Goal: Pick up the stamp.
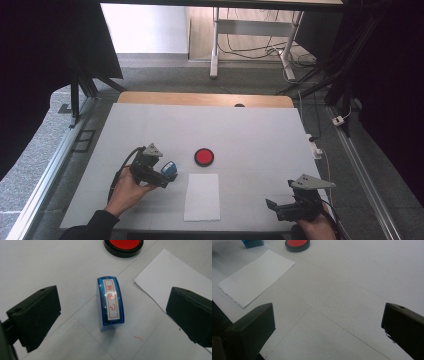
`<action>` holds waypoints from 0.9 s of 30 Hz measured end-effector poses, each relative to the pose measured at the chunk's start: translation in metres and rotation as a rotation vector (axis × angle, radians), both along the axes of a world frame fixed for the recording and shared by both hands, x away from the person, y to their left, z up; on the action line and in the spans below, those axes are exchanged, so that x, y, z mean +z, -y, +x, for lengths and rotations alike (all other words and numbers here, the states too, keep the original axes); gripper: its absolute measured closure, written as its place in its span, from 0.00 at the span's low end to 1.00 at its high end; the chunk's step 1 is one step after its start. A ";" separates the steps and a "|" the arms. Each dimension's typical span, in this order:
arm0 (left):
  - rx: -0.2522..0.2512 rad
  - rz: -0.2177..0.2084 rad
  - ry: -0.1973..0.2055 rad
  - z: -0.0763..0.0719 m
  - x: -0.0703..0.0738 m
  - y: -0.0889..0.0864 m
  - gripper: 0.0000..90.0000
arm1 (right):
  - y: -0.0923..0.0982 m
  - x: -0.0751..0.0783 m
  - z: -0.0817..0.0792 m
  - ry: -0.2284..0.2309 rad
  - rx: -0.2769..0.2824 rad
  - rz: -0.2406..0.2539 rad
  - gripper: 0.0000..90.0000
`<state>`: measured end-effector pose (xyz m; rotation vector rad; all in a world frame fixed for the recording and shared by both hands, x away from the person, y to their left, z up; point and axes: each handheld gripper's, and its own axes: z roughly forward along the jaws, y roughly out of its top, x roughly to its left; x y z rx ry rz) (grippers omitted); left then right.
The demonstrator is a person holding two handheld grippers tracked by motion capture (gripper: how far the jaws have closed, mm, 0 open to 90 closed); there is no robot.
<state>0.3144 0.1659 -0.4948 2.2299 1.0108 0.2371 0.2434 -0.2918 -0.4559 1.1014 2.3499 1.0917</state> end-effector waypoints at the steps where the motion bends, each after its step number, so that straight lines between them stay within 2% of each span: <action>1: -0.002 0.012 -0.002 0.001 0.000 0.001 0.02 | 0.000 0.000 0.000 0.000 0.000 0.000 0.00; 3: -0.001 0.035 0.005 0.003 -0.001 0.002 0.06 | 0.000 0.000 0.000 0.000 0.000 0.000 0.00; 4: 0.002 0.038 0.002 0.004 -0.002 0.003 0.13 | 0.000 0.000 0.000 0.000 0.001 0.000 0.00; 6: 0.002 0.049 -0.008 0.005 -0.002 0.003 0.16 | 0.000 0.000 0.000 0.000 0.001 -0.001 0.00; 8: 0.000 0.065 -0.008 0.005 -0.002 0.003 0.24 | 0.000 0.000 0.000 0.000 0.001 0.000 0.00; 9: 0.002 0.067 -0.009 0.006 -0.002 0.003 0.27 | 0.000 0.000 0.000 0.000 0.001 0.000 0.00; 10: 0.004 0.070 -0.012 0.006 -0.002 0.003 0.36 | 0.000 0.000 0.000 0.000 0.002 -0.001 0.00; 11: 0.000 0.071 -0.015 0.006 -0.002 0.003 0.36 | 0.000 0.000 0.000 0.000 0.002 -0.001 0.00; 13: -0.002 0.072 -0.017 0.007 -0.001 0.003 0.45 | 0.000 0.000 0.000 0.000 0.002 -0.001 0.00; 23: 0.004 0.083 -0.028 0.008 -0.001 0.006 0.60 | 0.000 0.000 0.000 0.000 0.002 -0.002 0.00; 24: 0.003 0.081 -0.031 0.008 -0.001 0.006 0.66 | 0.000 0.000 0.000 0.001 0.003 -0.001 0.00; 25: 0.002 0.081 -0.031 0.008 -0.001 0.007 0.66 | 0.000 0.000 0.000 0.001 0.003 -0.001 0.00; 26: 0.000 0.081 -0.033 0.008 0.000 0.007 0.72 | 0.000 0.000 0.000 0.001 0.003 -0.002 0.00; 27: 0.000 0.077 -0.036 0.008 0.000 0.007 0.72 | 0.000 0.000 0.000 0.001 0.003 -0.002 0.00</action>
